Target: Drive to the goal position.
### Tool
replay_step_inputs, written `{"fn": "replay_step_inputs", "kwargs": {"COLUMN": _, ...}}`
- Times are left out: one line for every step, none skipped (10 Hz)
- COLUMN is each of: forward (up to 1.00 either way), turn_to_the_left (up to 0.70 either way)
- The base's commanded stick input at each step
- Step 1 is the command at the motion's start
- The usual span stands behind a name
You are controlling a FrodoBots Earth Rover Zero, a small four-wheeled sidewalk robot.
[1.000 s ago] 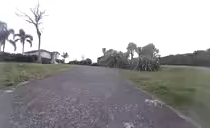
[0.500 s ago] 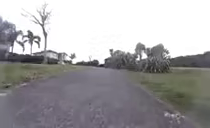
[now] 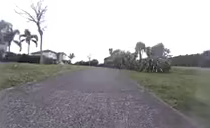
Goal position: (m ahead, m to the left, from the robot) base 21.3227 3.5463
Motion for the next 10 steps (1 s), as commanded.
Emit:
{"fn": "replay_step_inputs", "kwargs": {"forward": 1.00, "turn_to_the_left": 0.00}}
{"fn": "replay_step_inputs", "kwargs": {"forward": 1.00, "turn_to_the_left": 0.00}}
{"fn": "replay_step_inputs", "kwargs": {"forward": 1.00, "turn_to_the_left": 0.00}}
{"fn": "replay_step_inputs", "kwargs": {"forward": 1.00, "turn_to_the_left": 0.11}}
{"fn": "replay_step_inputs", "kwargs": {"forward": 1.00, "turn_to_the_left": 0.09}}
{"fn": "replay_step_inputs", "kwargs": {"forward": 1.00, "turn_to_the_left": 0.03}}
{"fn": "replay_step_inputs", "kwargs": {"forward": 1.00, "turn_to_the_left": 0.12}}
{"fn": "replay_step_inputs", "kwargs": {"forward": 1.00, "turn_to_the_left": 0.39}}
{"fn": "replay_step_inputs", "kwargs": {"forward": 1.00, "turn_to_the_left": 0.14}}
{"fn": "replay_step_inputs", "kwargs": {"forward": 1.00, "turn_to_the_left": 0.00}}
